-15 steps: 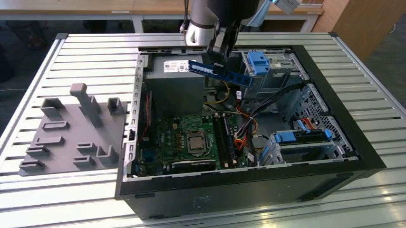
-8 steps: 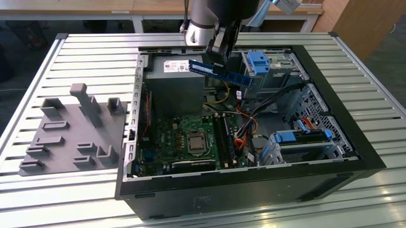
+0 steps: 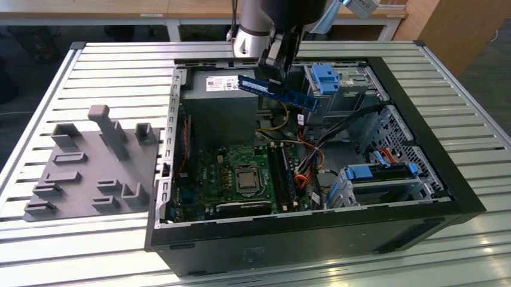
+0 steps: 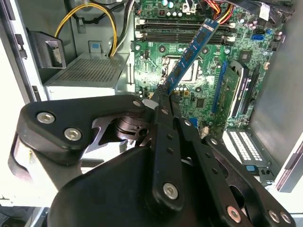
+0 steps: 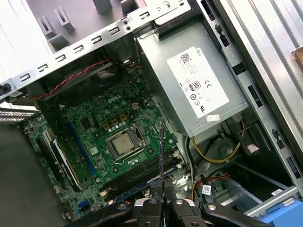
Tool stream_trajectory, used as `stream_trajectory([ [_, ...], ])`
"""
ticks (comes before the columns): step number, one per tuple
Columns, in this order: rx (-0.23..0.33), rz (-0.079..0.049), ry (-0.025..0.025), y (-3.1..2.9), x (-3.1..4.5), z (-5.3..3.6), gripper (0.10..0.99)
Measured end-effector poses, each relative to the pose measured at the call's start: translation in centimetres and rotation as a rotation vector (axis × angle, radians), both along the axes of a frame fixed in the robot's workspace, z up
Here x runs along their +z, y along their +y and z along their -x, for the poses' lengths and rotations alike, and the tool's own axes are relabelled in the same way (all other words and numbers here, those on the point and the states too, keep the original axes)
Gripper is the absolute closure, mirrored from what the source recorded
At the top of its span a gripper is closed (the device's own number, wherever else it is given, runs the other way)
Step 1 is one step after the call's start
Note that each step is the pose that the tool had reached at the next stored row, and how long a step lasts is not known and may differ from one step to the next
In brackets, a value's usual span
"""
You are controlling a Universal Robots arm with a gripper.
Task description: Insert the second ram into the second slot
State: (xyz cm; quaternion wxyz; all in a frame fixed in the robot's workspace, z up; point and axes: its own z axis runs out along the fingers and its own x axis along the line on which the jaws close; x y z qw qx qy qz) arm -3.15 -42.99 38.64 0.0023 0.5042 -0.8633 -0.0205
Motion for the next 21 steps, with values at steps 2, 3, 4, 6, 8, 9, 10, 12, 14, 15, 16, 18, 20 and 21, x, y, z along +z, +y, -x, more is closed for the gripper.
stream_trajectory([
  [2, -0.006, 0.000, 0.0000, 0.00, 0.00, 0.00, 0.957],
  [3, -0.008, 0.000, 0.0000, 0.00, 0.00, 0.00, 0.957],
  [4, -0.011, 0.000, 0.0000, 0.00, 0.00, 0.00, 0.957],
  [6, -0.017, 0.000, 0.0000, 0.00, 0.00, 0.00, 0.957],
  [8, -0.022, 0.000, 0.0000, 0.00, 0.00, 0.00, 0.957],
  [9, -0.025, 0.000, 0.0000, 0.00, 0.00, 0.00, 0.957],
  [10, -0.027, 0.000, 0.0000, 0.00, 0.00, 0.00, 0.957],
  [12, -0.033, 0.000, 0.0000, 0.00, 0.00, 0.00, 0.957],
  [14, -0.038, 0.000, 0.0000, 0.00, 0.00, 0.00, 0.957],
  [15, -0.041, 0.000, 0.0000, 0.00, 0.00, 0.00, 0.957],
  [16, -0.044, 0.000, 0.0000, 0.00, 0.00, 0.00, 0.957],
  [18, -0.049, 0.000, 0.0000, 0.00, 0.00, 0.00, 0.957],
  [20, -0.055, 0.000, 0.0000, 0.00, 0.00, 0.00, 0.957],
  [21, -0.057, 0.000, 0.0000, 0.00, 0.00, 0.00, 0.957],
])
